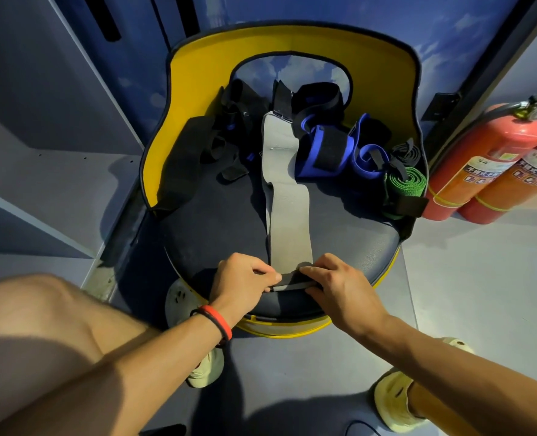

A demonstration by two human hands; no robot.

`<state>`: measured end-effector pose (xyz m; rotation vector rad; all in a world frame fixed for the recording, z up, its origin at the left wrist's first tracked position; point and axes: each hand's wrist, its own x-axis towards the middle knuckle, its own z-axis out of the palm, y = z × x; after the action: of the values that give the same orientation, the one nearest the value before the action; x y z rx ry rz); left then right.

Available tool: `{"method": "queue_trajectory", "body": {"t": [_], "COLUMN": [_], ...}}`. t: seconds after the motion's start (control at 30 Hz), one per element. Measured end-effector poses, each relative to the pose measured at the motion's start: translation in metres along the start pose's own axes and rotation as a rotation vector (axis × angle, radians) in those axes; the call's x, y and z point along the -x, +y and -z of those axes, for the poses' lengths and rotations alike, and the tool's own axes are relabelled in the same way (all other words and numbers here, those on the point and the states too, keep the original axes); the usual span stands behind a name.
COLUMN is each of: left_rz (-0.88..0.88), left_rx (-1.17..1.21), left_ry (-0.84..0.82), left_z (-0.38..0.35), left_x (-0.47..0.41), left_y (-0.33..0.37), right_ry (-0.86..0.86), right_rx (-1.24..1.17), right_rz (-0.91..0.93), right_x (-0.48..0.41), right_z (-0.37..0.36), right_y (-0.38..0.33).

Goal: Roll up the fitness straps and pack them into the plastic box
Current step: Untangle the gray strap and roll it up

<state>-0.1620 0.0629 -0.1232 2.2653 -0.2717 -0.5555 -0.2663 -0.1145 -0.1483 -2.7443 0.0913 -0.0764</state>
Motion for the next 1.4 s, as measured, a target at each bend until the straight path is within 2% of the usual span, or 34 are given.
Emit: {"method": "queue_trajectory", "body": {"t": [0.27,0.37,0.43,0.5,0.6,0.73,0.87,1.1,1.3,1.4], "left_rz": [0.005,-0.184,-0.316,-0.381,-0.524,-0.596,-0.545,-0.468,-0.2,-0.133], "left_rx": [0.029,-0.067,-0.194,-0.342,-0.521,-0.592,-0.518,-0.4,-0.154,-0.11], "left_ry": [0.017,0.071,0.027,0.003,0.056,0.05,-0.018,-0.013,-0.012,-0.021], "left_z": [-0.002,-0.009,-0.014,-0.014,-0.01,-0.008,-0.004,0.001,0.0,-0.001], "left_x": [0.002,0.008,0.014,0.014,0.007,0.004,0.001,0.004,-0.003,-0.002], "left_y": [-0.002,-0.006,-0.01,-0.015,-0.022,-0.022,-0.016,-0.012,-0.007,-0.001], "right_ry": [-0.021,-0.005,0.038,0.075,0.092,0.09,0.069,0.049,0.009,-0.054], "right_rx": [0.118,0.185,0.207,0.237,0.304,0.29,0.21,0.129,-0.166,-0.231], "right_rz": [0.112,0.121,0.117,0.135,0.192,0.255,0.267,0.155,-0.026,-0.132], "right_x": [-0.001,0.002,0.002,0.002,0.003,-0.001,-0.007,-0.012,-0.018,-0.021], "right_z": [-0.001,-0.004,-0.004,-0.005,-0.007,-0.002,0.002,0.003,0.007,0.01], "right_y": [0.005,0.004,0.004,0.003,0.004,0.01,0.014,0.016,0.014,0.01]}}
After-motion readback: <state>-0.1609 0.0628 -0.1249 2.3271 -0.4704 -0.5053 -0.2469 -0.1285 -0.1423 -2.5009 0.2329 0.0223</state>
